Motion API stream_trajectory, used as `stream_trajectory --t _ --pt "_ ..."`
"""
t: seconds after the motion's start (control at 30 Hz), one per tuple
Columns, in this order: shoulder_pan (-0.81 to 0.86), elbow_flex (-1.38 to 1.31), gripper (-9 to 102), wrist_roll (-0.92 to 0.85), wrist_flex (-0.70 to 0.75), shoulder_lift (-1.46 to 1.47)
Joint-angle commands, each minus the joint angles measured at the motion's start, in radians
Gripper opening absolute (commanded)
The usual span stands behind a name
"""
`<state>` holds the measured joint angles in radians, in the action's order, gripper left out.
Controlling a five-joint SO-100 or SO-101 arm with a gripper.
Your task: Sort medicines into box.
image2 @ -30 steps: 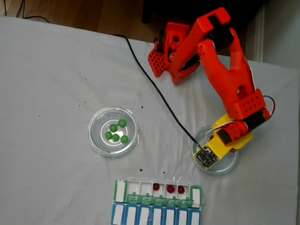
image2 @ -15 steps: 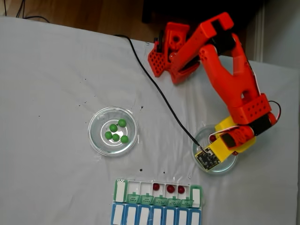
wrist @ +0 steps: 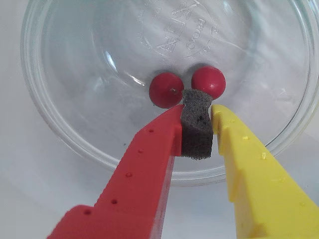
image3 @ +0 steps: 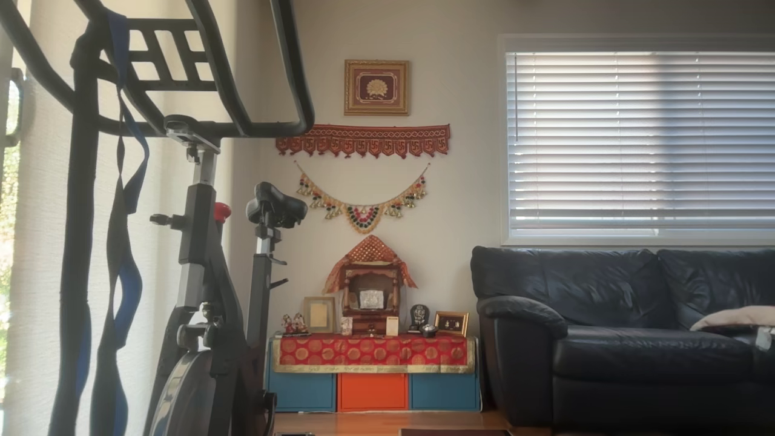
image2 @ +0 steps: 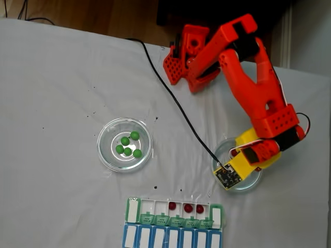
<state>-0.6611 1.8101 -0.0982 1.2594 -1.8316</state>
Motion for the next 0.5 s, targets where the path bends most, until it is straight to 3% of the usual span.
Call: stream_trajectory --t 0.0,0.17,0.47 --pt "-0.005 -0.069 5 -0.014 0.002 -0.026" --pt "-0.005 -0.041 14 -0.015 -0.006 -0.049" --pt "-0.017 -0.014 18 -0.017 -0.017 -0.055"
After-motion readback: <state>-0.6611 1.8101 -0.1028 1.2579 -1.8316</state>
